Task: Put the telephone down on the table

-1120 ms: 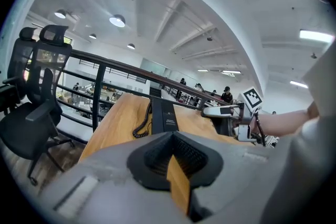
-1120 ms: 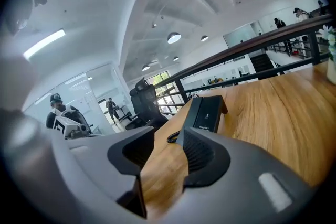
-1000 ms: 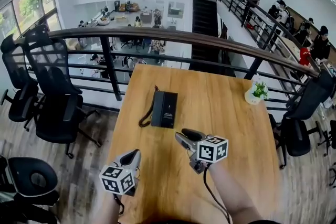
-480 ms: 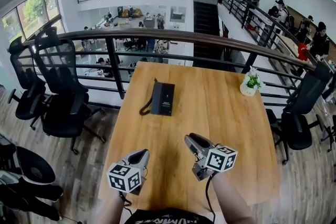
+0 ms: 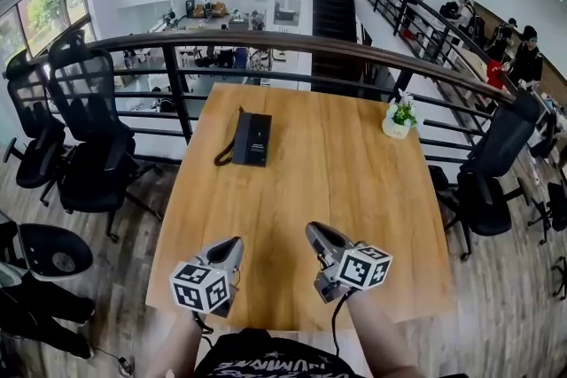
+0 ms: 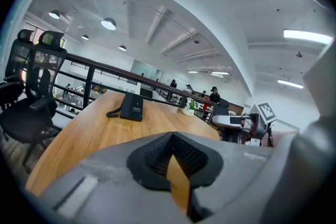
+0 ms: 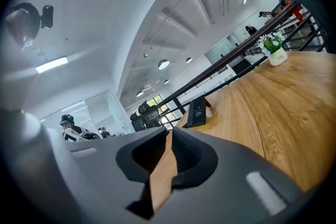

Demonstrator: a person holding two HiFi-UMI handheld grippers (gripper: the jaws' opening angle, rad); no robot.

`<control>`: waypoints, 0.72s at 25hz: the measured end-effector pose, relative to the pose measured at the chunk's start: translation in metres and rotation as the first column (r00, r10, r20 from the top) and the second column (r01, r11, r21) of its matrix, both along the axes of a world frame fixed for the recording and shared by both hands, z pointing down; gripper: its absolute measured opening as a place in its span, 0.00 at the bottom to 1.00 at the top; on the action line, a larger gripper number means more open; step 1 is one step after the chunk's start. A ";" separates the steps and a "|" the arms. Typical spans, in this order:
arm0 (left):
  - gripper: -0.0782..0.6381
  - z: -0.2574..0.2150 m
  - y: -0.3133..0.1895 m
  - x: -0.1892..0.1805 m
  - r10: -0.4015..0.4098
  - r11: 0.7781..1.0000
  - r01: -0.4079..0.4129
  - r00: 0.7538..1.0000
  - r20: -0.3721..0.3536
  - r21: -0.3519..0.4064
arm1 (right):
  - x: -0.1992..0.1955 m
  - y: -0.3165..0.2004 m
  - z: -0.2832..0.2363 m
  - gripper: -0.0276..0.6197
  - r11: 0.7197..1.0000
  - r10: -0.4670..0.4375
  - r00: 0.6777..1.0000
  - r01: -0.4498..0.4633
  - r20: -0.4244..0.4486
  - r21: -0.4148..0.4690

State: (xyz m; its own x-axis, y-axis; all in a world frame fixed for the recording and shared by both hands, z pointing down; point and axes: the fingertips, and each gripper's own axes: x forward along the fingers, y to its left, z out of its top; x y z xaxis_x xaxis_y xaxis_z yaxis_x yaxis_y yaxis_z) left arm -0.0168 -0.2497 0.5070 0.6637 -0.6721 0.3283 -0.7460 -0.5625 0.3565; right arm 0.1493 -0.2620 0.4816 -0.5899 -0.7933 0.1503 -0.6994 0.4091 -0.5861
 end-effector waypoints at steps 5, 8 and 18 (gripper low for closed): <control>0.11 0.008 0.041 0.014 -0.011 0.999 0.011 1.000 -0.009 -0.033 | 0.017 0.041 0.009 0.04 1.000 0.008 1.000 -0.008 0.001 -0.028; 0.11 0.010 0.064 0.020 -0.016 0.999 0.016 1.000 -0.007 -0.046 | 0.026 0.064 0.012 0.04 0.999 0.004 1.000 -0.004 0.005 -0.045; 0.11 0.012 0.138 0.038 -0.018 0.998 0.017 1.000 -0.012 -0.060 | 0.038 0.148 0.014 0.04 0.998 -0.034 0.999 0.034 0.014 -0.050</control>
